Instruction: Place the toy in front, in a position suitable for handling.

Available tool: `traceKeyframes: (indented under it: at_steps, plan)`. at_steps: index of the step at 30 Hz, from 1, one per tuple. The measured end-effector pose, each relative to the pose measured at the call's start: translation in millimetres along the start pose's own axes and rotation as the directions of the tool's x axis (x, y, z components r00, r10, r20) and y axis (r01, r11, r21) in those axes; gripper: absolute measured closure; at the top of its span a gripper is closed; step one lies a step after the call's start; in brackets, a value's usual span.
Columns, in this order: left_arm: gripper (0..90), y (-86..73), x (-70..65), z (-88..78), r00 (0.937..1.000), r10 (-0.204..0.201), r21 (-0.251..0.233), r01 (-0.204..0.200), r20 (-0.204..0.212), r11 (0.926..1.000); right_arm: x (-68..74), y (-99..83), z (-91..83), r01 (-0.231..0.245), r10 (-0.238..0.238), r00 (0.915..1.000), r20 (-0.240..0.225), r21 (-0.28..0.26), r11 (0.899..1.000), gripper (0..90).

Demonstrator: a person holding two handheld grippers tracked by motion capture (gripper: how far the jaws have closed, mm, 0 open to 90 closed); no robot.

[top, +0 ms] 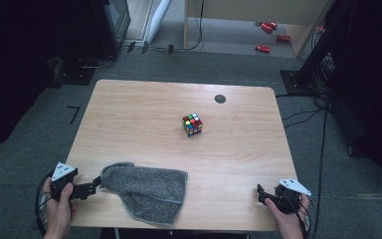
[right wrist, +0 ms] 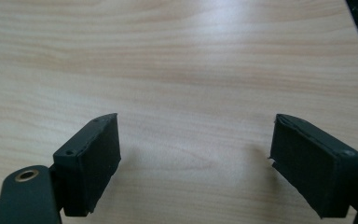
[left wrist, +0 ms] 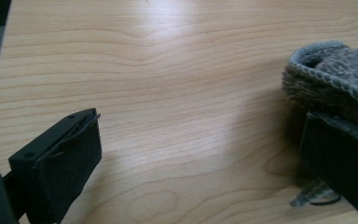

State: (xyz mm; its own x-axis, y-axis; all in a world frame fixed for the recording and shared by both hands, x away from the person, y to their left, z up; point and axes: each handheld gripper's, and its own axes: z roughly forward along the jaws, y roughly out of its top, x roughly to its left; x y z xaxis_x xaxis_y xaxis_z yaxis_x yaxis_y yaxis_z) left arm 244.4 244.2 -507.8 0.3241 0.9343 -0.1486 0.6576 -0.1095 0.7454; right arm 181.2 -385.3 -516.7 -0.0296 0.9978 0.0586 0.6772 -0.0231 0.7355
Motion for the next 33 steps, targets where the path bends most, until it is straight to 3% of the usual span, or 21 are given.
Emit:
traceKeyframes:
  at_steps: [3,10,13,14,16,22,28,33]
  plan:
    - [0.0,2.4,-1.7,-1.8,0.9999,-0.010,-0.006,0.010,0.006,0.9999,0.5,3.4,-2.3,-0.006,0.006,0.9999,-0.009,-0.014,1.000,16.0]
    - [0.0,12.5,-10.7,-3.7,0.9996,-0.012,-0.037,0.013,0.027,0.9992,15.0,19.0,-9.8,0.039,-0.041,0.9988,-0.027,-0.060,0.997,17.4]
    - [0.0,17.1,-15.1,-2.4,0.9996,0.017,-0.037,-0.016,0.022,0.9992,23.5,31.9,-10.0,0.052,-0.056,0.9971,-0.052,-0.074,0.996,17.3]
    - [0.0,19.1,-15.9,-2.1,0.9994,0.034,-0.033,-0.034,0.003,0.9989,31.7,43.0,-9.1,0.074,-0.080,0.9944,-0.069,-0.085,0.994,17.3]
    - [0.0,21.9,-16.2,-1.6,0.9993,0.037,-0.028,-0.037,-0.005,0.9989,34.4,46.6,-8.6,0.082,-0.089,0.9933,-0.073,-0.091,0.992,17.2]
    - [0.0,32.2,-25.7,4.5,0.9987,0.050,-0.036,-0.050,-0.004,0.9981,56.7,76.0,0.1,0.113,-0.129,0.9845,-0.119,-0.129,0.985,17.1]
    - [0.0,36.2,-37.5,17.2,0.9988,0.047,-0.030,-0.046,0.017,0.9985,69.4,90.3,9.1,0.138,-0.157,0.9774,-0.142,-0.133,0.981,16.5]
    - [0.0,36.0,-40.1,17.1,0.9989,0.040,-0.076,-0.038,0.025,0.9964,85.6,102.7,23.8,0.138,-0.162,0.9703,-0.179,-0.141,0.980,15.7]
